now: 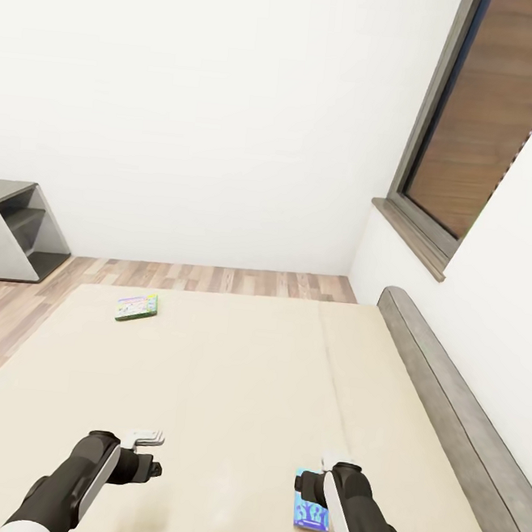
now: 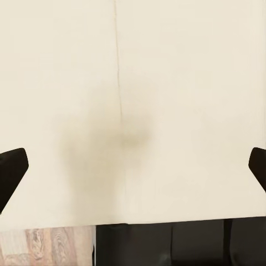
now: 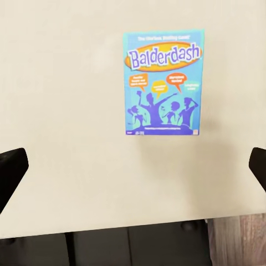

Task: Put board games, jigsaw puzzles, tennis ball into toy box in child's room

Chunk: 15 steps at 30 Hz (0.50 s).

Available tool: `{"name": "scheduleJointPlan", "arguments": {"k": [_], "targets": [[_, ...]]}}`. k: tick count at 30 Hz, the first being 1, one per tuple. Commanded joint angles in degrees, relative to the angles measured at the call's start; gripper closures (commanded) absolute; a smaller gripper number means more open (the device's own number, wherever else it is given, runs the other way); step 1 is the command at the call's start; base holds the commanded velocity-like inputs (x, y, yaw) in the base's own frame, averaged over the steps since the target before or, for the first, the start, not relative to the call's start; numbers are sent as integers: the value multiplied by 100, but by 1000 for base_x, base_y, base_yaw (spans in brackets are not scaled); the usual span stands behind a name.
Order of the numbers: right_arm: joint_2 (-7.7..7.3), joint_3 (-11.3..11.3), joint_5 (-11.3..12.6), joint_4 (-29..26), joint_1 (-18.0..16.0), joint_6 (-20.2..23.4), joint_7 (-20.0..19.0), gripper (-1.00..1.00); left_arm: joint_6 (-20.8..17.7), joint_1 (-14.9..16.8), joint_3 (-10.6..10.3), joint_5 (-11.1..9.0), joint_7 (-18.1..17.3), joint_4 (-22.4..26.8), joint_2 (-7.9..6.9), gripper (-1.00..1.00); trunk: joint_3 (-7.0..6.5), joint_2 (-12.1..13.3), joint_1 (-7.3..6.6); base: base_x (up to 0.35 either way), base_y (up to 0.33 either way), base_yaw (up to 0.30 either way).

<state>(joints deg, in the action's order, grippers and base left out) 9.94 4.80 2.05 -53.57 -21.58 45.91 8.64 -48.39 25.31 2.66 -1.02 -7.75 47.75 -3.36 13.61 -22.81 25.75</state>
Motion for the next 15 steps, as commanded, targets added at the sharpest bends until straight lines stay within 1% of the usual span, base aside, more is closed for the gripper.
{"name": "scheduleJointPlan", "arguments": {"k": [1,7,15], "targets": [[5,12,23,-7,-4,23,24,-100,-30,5,9,-9,-14,6,1,-100,11,-11,3,0,-34,4],[5,12,23,-7,-4,23,24,-100,-31,2,8,-10,-13,6,2,-100,11,-11,3,0,-92,1],[5,12,23,-8,-4,23,24,-100,-30,4,3,-9,-11,7,2,-100,11,-11,3,0,-22,0]]}}
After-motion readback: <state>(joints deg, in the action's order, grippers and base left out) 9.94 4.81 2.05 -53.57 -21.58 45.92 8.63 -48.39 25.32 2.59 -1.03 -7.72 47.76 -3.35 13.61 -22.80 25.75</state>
